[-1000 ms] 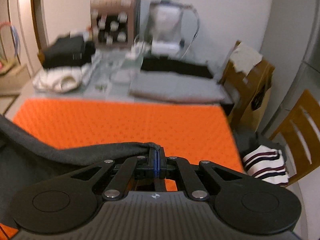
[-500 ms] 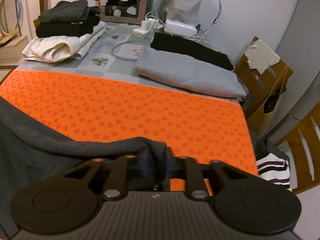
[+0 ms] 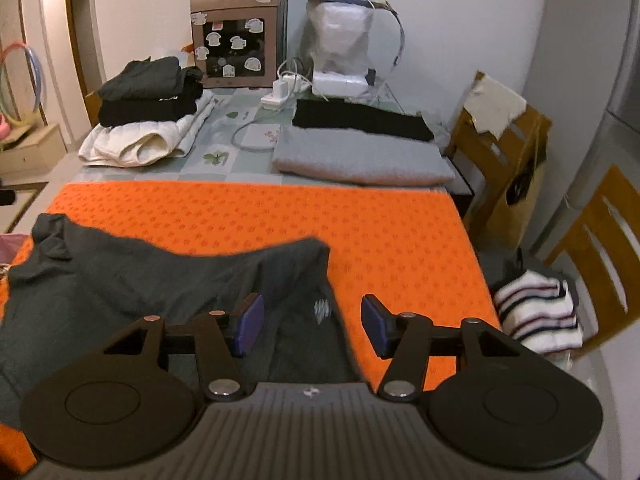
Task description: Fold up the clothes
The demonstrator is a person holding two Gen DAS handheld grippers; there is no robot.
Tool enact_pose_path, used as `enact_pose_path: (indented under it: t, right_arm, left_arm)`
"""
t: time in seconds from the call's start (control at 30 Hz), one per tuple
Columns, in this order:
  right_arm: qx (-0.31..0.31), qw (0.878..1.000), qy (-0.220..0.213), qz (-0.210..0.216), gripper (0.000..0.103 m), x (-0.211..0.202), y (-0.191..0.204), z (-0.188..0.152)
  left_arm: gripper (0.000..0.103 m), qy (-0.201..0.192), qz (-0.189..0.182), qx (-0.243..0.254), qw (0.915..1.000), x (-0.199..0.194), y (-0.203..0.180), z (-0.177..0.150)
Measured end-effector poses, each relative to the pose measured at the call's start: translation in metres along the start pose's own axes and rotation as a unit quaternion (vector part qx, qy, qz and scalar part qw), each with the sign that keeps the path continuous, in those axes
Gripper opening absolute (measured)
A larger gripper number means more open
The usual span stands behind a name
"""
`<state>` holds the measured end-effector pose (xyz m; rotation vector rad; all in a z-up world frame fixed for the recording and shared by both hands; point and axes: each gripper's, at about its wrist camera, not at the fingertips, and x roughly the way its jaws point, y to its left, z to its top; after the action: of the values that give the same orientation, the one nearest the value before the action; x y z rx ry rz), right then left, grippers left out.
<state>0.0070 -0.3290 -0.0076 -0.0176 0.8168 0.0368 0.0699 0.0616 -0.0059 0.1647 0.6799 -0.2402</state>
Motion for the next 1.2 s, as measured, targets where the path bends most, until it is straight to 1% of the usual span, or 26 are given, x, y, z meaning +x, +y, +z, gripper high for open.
enact_pose_path:
  t: [0.17,0.27,0.33,0.5,0.7,0.77,0.8,0.9,0.97,1.0,1.03,1.07,1.1,1.2]
  right_arm:
    - [0.021,0.999,0.022,0.012,0.060,-0.015,0.010,-0.048]
    - [0.033,0.999,0.036,0.013,0.060,-0.022,0.019,-0.079]
    - [0.045,0.998,0.043,0.012,0.061,-0.026,0.022,-0.097]
    - [0.079,0.995,0.056,-0.004,0.061,-0.037,0.025,-0.139]
    - [0.124,0.990,0.062,-0.024,0.061,-0.052,0.021,-0.174]
    - [0.134,0.988,0.065,-0.028,0.061,-0.057,0.020,-0.184]
    - [0.138,0.988,0.066,-0.029,0.061,-0.058,0.020,-0.188]
    - [0.150,0.986,0.069,-0.033,0.061,-0.062,0.020,-0.197]
    - [0.155,0.985,0.070,-0.033,0.061,-0.064,0.020,-0.200]
    - [0.156,0.985,0.070,-0.033,0.061,-0.065,0.020,-0.201]
    - [0.156,0.985,0.071,-0.034,0.061,-0.066,0.021,-0.201]
    - [0.154,0.985,0.071,-0.034,0.061,-0.066,0.022,-0.201]
    - [0.152,0.985,0.071,-0.035,0.061,-0.066,0.022,-0.201]
    - [0.147,0.986,0.070,-0.035,0.060,-0.067,0.022,-0.200]
  left_arm:
    - [0.064,0.020,-0.074,0.019,0.9969,0.002,-0.052,-0.017]
    - [0.064,0.037,-0.120,0.033,0.9916,0.007,-0.086,-0.030]
    - [0.064,0.049,-0.143,0.048,0.9873,0.010,-0.108,-0.041]
    - [0.064,0.080,-0.194,0.076,0.9747,0.017,-0.156,-0.060]
    - [0.065,0.108,-0.254,0.105,0.9555,0.024,-0.208,-0.074]
    - [0.066,0.117,-0.265,0.116,0.9499,0.026,-0.223,-0.079]
    - [0.066,0.123,-0.266,0.124,0.9482,0.028,-0.230,-0.081]
    - [0.065,0.137,-0.255,0.156,0.9444,0.032,-0.249,-0.090]
    - [0.065,0.138,-0.250,0.170,0.9429,0.034,-0.256,-0.094]
    - [0.056,0.141,-0.243,0.178,0.9432,0.035,-0.258,-0.096]
    - [0.031,0.142,-0.238,0.183,0.9433,0.036,-0.259,-0.097]
    - [0.014,0.144,-0.233,0.187,0.9432,0.038,-0.260,-0.098]
    - [0.003,0.144,-0.228,0.192,0.9437,0.037,-0.259,-0.098]
    - [0.003,0.130,-0.214,0.198,0.9478,0.028,-0.252,-0.088]
